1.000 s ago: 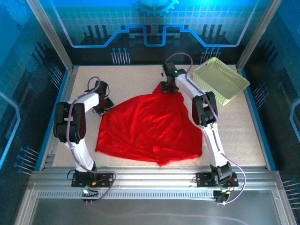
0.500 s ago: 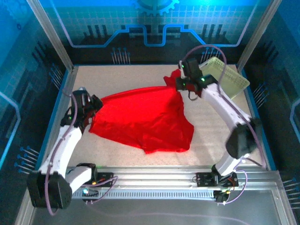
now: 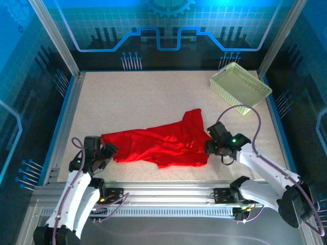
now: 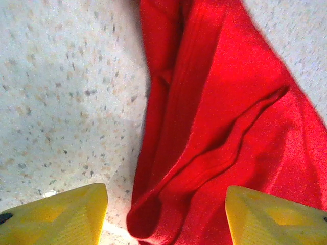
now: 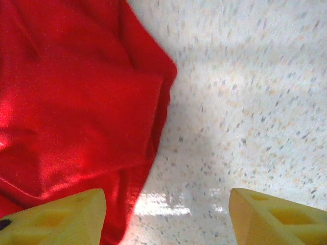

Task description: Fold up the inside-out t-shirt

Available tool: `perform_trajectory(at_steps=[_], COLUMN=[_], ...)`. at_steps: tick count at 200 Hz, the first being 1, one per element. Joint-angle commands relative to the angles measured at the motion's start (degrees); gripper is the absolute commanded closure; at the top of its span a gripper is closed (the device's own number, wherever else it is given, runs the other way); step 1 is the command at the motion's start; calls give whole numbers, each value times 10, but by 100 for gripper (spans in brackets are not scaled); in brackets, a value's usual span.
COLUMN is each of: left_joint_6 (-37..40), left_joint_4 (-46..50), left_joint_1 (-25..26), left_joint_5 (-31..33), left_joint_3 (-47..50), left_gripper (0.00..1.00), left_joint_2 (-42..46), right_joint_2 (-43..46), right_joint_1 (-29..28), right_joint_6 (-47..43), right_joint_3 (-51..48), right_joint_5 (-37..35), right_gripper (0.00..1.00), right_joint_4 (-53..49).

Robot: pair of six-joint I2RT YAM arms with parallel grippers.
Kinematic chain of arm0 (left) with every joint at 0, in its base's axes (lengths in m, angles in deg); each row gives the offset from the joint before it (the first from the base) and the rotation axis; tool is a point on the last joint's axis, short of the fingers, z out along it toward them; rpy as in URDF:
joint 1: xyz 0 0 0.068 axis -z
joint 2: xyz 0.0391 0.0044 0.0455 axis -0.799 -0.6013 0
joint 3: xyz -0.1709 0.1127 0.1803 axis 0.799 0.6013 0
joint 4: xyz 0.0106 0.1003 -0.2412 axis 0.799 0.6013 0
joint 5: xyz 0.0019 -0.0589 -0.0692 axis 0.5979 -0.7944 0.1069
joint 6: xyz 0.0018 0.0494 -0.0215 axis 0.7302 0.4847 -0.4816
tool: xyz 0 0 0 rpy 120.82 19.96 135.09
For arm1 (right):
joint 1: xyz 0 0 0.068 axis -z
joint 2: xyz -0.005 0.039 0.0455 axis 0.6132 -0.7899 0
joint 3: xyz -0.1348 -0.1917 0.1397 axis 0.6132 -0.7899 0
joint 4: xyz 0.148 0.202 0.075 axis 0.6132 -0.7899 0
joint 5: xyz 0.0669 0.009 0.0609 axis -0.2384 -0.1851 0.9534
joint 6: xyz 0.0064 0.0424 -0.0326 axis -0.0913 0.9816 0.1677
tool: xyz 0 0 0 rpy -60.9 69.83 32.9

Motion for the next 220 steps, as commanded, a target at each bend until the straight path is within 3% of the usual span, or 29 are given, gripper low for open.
perform_trajectory(at_steps=[1,21,38,79,112,165,220], left_joint_6=[48,95,113,118,122,139,150], left_joint_4=[2,-12,-15,-31,-67,-111,-127], left_joint_1=[-3,-3,5,107,146,153,153], left_joint_5=[59,50,23,55,63,88,88], left_joint_3=[-95,-155,-185,-214,-239,-277,-293], left_gripper=[36,36,43,45,45,54,59], left_joint_2=[-76,-171,-237,-322,-409,-512,-546], right_joint_2=[-36,-89,-110,-138,-152,-155,-159], right_joint_1=[30,41,40,37,35,34,34], right_joint_6=[-35,-55,-57,-48,-51,-57,-56], right_joint_3=[71,125,134,114,105,87,78], right_joint_5=[-17,-9,-7,16,14,21,19], right_gripper=[34,33,33,33,32,32,32], right_joint_4=[31,39,56,92,107,121,127])
